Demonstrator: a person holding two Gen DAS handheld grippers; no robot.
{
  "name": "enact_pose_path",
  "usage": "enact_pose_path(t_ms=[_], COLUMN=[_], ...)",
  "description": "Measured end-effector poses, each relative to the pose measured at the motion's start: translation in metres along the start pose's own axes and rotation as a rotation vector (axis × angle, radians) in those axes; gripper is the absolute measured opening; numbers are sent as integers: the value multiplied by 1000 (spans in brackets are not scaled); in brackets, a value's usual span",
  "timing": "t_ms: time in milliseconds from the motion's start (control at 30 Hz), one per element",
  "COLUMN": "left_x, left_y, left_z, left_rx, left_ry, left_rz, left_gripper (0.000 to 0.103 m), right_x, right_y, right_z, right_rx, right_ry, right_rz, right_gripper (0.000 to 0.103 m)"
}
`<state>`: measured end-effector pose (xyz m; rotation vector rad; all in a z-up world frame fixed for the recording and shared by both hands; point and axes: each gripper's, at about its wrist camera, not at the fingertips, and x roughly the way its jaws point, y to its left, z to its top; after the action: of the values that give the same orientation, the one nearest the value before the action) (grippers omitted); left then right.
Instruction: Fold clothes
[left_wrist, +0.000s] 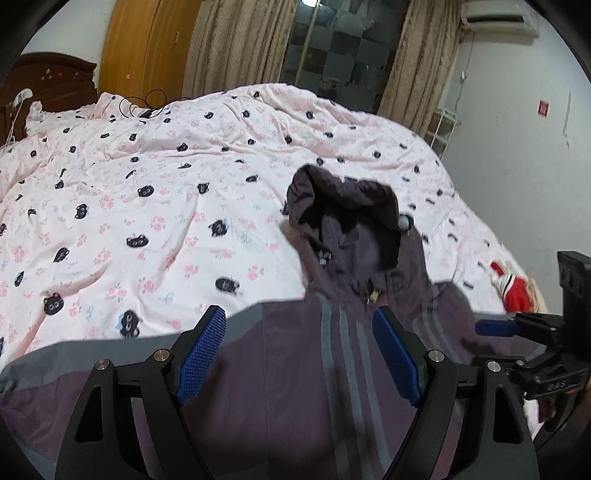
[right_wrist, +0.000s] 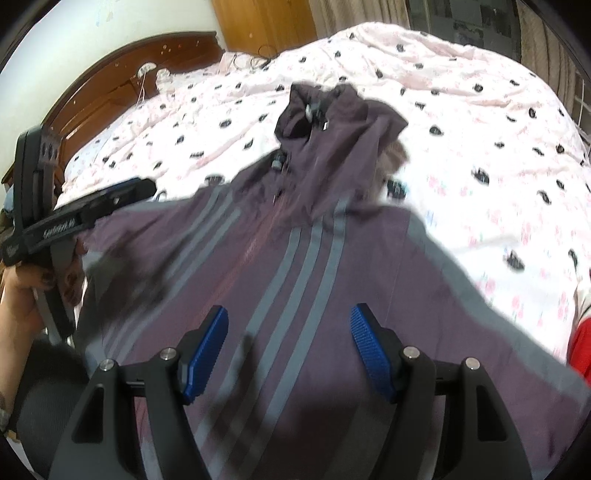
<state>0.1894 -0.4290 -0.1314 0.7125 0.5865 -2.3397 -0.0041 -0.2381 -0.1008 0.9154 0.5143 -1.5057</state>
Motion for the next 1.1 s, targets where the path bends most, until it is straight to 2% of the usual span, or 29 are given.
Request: enact_pose_path(t_ms=[67,233,333,433,567,667,767,833,900,933,967,1033,1100], left_x=[4,28,49,71,98,115,137,147,157,165,170,180,184], left_y=[3,-2,-3,-4,-8,-10,-9,-6,-4,-1,0,3,4], left_z=[9,33,46,58,74,78,79,82,85,85,84,83,82], left_rx=[-11,36,61,67,107,140,163,152,140,138,136,131,126], left_ry=[-16,-29,-10,22,53,71,111,121,132,144,155,175,180], left_rz=[-12,38,51,23,19,11,20,23,25,35,43,41,42], left_gripper=[78,79,79,79,79,79,79,79,79,79,77,66,37], right_x=[1,4,7,14,35,62,93,109,118,121,123,120,107], right_y=[-3,-10,-10,-10,-11,-16,-25,-34,-39,-43,-46,-50,-49], right_z=[16,63,95,126,164,188,200,202,200,198,196,190,184], right_rx=[-3,-3,-18,-42,-85,-104,-96,-77,-67,-64,-62,-60,-69], right_ry=[-24,-82,-102,-129,-134,-105,-36,10,35,49,58,48,5], right_rz=[-22,-86,-156,-205,-250,-304,-336,-341,-337,-328,-324,-299,-258], right_gripper=[71,71,71,71,71,67,49,46,30,13,8,7,6])
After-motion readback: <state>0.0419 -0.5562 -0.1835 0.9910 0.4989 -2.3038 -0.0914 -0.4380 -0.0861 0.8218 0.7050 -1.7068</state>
